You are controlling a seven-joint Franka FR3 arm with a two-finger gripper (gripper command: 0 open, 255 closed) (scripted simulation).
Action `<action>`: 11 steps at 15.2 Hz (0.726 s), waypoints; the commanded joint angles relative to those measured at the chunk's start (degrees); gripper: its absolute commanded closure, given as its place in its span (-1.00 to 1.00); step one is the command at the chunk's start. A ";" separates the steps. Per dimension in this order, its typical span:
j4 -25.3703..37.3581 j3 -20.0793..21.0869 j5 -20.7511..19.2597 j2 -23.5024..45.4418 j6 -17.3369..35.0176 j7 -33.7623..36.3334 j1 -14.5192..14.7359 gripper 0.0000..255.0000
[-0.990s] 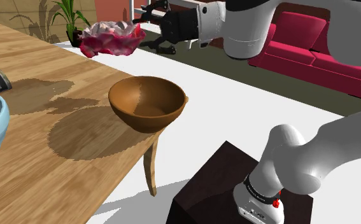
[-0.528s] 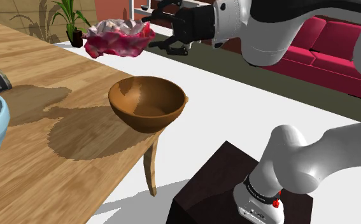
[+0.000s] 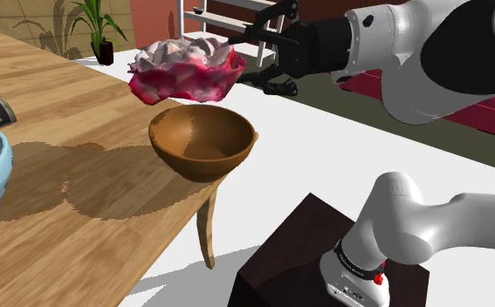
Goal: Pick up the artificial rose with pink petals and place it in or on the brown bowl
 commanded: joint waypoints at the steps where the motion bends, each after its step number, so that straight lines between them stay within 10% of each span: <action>1: -1.30 2.08 -1.40 -4.91 -2.60 4.45 -1.08 1.00; 11: -8.73 4.65 2.94 -8.25 2.14 2.59 2.67 1.00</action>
